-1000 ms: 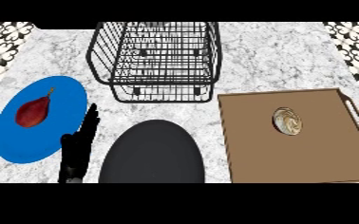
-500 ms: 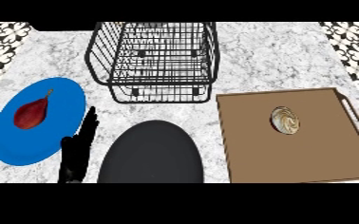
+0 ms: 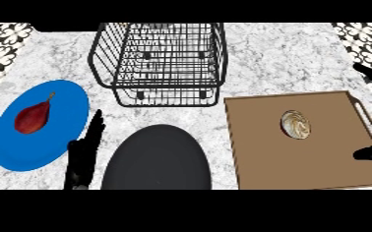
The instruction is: Pick the cupcake from the tray and place it in the tiered basket
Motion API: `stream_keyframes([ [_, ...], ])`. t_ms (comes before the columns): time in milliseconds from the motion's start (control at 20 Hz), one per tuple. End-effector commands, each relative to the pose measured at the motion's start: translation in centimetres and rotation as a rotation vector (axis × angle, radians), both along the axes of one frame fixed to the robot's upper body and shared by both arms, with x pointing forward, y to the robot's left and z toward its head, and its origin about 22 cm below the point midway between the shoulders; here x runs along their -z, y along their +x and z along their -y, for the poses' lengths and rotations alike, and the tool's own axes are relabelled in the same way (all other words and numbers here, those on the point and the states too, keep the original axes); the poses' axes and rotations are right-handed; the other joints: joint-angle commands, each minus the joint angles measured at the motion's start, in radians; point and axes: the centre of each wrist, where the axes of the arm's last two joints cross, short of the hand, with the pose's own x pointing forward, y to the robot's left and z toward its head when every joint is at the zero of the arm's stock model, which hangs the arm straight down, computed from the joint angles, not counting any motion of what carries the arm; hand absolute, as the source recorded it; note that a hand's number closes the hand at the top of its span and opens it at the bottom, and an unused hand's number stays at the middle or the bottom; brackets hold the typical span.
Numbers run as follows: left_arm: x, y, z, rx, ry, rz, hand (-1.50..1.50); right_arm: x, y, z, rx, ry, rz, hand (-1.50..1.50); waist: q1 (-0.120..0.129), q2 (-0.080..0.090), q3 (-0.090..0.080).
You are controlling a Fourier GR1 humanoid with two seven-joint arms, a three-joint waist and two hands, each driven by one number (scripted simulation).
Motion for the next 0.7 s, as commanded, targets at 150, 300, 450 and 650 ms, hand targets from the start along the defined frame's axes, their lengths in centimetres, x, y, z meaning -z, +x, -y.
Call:
stream_keyframes([
  [150,0.8,-0.7,1.8,0.017,-0.016,0.005,0.00,2.3,-0.8,-3.4,0.011,-0.128,0.015,-1.50,0.011,0.003,0.001],
  [300,1.8,-0.3,0.8,0.030,-0.010,-0.005,0.00,2.0,0.6,-4.3,0.052,-0.235,-0.036,-1.50,0.016,0.005,0.001],
  [450,0.4,0.6,0.4,0.025,-0.020,0.003,0.00,4.6,-0.4,-5.7,0.047,-0.288,-0.098,-1.50,0.013,0.004,0.001],
  [650,0.5,-0.9,0.1,0.011,-0.006,0.018,0.00,3.3,-0.1,-5.3,0.064,-0.319,-0.148,-1.50,0.011,0.003,0.001],
])
